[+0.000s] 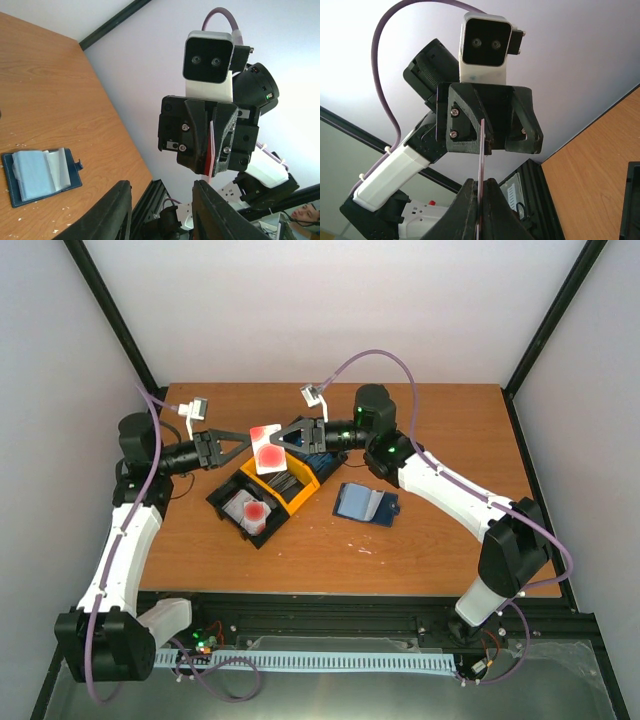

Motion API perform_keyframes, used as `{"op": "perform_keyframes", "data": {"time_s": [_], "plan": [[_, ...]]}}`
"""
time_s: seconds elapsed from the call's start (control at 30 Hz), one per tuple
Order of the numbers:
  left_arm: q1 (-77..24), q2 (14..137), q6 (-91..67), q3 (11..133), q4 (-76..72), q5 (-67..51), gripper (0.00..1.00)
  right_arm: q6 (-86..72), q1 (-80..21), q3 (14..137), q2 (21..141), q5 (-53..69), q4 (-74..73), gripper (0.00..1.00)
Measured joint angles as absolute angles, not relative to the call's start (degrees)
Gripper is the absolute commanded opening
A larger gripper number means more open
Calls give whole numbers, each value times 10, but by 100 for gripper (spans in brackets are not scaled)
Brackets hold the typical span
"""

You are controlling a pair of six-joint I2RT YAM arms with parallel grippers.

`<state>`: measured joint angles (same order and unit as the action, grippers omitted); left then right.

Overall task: Put the credit cards into the card holder
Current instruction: Place the credit card at the center of the board.

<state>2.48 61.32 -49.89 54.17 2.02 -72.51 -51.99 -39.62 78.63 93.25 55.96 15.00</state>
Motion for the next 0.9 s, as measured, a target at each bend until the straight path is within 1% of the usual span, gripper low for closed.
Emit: {"op": "perform_keyframes", "data": {"time_s": [0.4,0.53,0.6,0.8,0.9], "plan": [[25,591,-524,506,1,-700,39,-514,-396,787,936,546,133,3],[25,587,-534,503,-17,-701,43,-514,-396,787,936,547,132,3],[25,586,-537,503,-23,-702,44,-514,-396,787,937,547,131,3],[25,584,-543,499,-33,-703,33,-517,-396,787,940,549,133,3],[25,585,-545,498,-34,-703,32,-517,-396,787,939,552,138,3]]}}
